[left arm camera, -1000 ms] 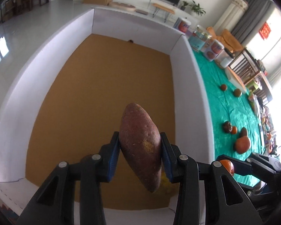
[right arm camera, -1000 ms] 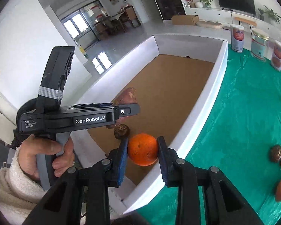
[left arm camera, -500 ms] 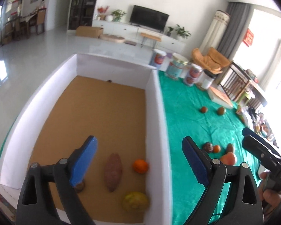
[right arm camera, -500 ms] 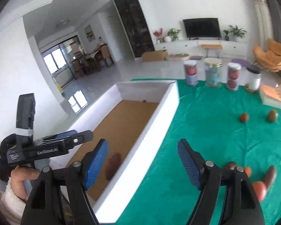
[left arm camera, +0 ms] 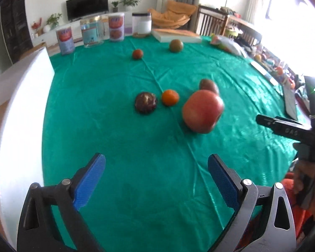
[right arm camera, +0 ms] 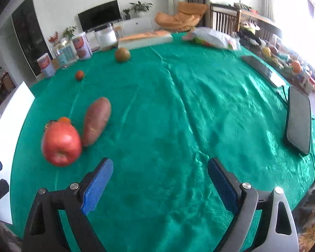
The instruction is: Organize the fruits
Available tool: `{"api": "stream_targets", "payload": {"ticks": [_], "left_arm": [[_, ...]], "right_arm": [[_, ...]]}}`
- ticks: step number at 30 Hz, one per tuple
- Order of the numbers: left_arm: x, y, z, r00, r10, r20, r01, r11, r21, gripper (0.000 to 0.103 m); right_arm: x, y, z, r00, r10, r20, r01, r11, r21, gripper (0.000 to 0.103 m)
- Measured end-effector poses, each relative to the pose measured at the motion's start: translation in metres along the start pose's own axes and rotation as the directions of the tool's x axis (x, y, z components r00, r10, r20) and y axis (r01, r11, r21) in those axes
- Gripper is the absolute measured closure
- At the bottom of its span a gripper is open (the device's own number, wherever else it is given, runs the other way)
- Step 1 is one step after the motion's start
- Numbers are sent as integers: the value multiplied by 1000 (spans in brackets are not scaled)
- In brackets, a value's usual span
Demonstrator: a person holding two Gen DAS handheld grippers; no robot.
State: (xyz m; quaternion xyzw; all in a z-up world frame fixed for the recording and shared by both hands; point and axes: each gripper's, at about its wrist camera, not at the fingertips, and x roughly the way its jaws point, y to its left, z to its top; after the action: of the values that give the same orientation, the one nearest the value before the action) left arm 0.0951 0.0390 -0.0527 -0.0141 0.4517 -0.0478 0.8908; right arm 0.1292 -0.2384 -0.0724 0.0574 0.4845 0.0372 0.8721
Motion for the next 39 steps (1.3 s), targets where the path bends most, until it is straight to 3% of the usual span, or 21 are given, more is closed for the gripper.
{"api": "stream_targets", "payload": {"ticks": [6, 13, 18, 23, 39], "left_arm": [[39, 17, 3, 996, 88, 6, -88, 996, -27, 4], [68, 33, 6, 992, 120, -31, -122, 990, -72, 4], [71, 33, 6, 990, 141, -8, -141, 987, -78, 1], [71, 34, 5, 990, 140, -10, -140, 987, -81, 1], [71, 32, 5, 989, 145, -9, -145, 986, -81, 0]], "right_arm": [[32, 15, 14, 999, -49, 12, 50, 998, -28, 12], [53, 38, 12, 992, -123, 39, 126, 989, -83, 11], [54, 35, 11, 991, -123, 48, 126, 989, -78, 10], [57, 31, 11, 990, -138, 43, 140, 988, -59, 0], [56, 31, 11, 989, -140, 43, 143, 988, -61, 0]]}}
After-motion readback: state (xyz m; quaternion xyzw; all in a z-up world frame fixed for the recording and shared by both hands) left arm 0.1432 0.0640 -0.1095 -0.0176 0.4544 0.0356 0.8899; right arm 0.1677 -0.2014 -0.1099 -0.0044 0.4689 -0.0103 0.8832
